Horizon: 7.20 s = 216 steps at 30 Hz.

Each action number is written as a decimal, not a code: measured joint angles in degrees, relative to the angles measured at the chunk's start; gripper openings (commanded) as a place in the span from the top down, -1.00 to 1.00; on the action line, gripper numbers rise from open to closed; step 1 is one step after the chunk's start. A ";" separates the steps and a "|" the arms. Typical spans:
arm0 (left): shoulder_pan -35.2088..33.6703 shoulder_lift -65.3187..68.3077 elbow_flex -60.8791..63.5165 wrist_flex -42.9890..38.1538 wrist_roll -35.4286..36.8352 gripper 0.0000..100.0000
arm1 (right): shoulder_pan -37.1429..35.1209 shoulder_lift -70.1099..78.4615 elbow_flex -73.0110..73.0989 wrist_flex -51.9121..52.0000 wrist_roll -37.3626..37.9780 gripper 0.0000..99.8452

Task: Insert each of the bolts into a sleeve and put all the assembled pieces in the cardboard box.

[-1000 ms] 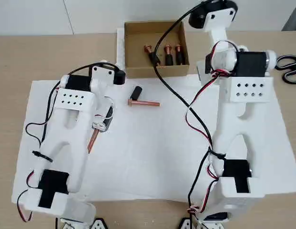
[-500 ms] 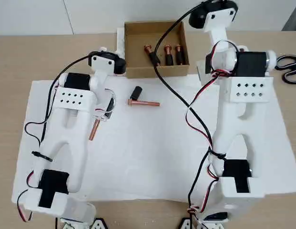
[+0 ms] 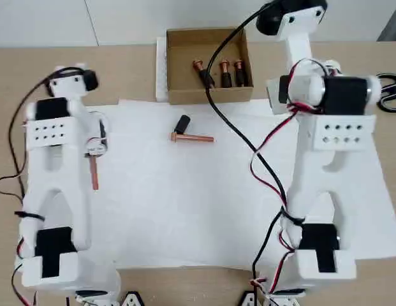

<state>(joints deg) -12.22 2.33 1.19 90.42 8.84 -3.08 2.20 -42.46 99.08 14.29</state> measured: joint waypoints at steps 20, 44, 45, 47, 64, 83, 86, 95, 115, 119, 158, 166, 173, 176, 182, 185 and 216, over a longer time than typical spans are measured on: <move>10.02 0.00 -13.36 8.70 1.05 0.99 | -0.09 -25.58 11.52 0.09 -4.92 0.99; 19.69 0.00 -14.68 8.97 1.05 0.99 | -1.67 -64.44 95.65 -54.86 -0.09 0.99; 19.69 0.00 -14.68 8.97 1.05 0.99 | -1.41 -65.58 96.97 -54.86 -0.35 0.99; 19.69 0.00 -14.68 8.97 1.05 0.99 | -2.02 -67.96 99.78 -54.86 -0.88 0.99; 22.24 -10.20 -20.48 7.65 1.05 0.99 | -9.67 -104.35 132.40 -66.73 -2.73 0.99; 23.65 -26.29 -17.05 -3.16 16.44 0.99 | -21.63 -105.23 138.37 -67.60 -23.12 0.99; 26.29 -30.15 -16.62 -5.01 16.88 0.99 | -21.98 -105.14 138.46 -67.60 -24.09 0.99; 30.07 -49.32 4.75 -12.22 17.41 0.99 | -23.30 -105.14 138.46 -67.60 -24.26 0.99; 37.10 -53.80 44.75 -47.47 17.41 0.99 | -31.74 -105.14 138.46 -66.55 -24.26 0.99; 38.15 -53.80 44.75 -47.12 17.41 0.99 | -31.74 -105.14 138.46 -66.55 -24.26 0.99; 41.41 -44.92 33.49 -36.84 17.41 0.99 | -31.82 -105.14 138.46 -66.46 -24.26 0.99; 41.41 -44.92 34.81 -40.70 17.41 0.99 | -31.82 -105.14 138.46 -66.46 -24.26 0.99; 41.49 -44.92 35.52 -41.76 16.88 0.99 | -31.82 -105.14 138.46 -66.46 -24.26 0.99; 41.49 -44.92 35.52 -41.76 15.91 0.99 | -31.82 -105.14 138.46 -66.46 -24.26 0.99; 41.49 -44.92 35.52 -41.76 15.65 0.99 | -31.82 -105.14 138.46 -66.46 -24.26 0.99; 41.49 -44.92 35.52 -41.14 15.65 0.99 | -31.82 -105.14 138.46 -66.46 -24.26 0.99; 40.00 -44.92 35.52 -40.44 15.65 0.99 | -31.82 -105.14 138.46 -66.46 -24.26 0.99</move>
<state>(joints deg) 27.78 -42.59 36.70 49.98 24.48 -34.90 -102.95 96.00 32.62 -9.98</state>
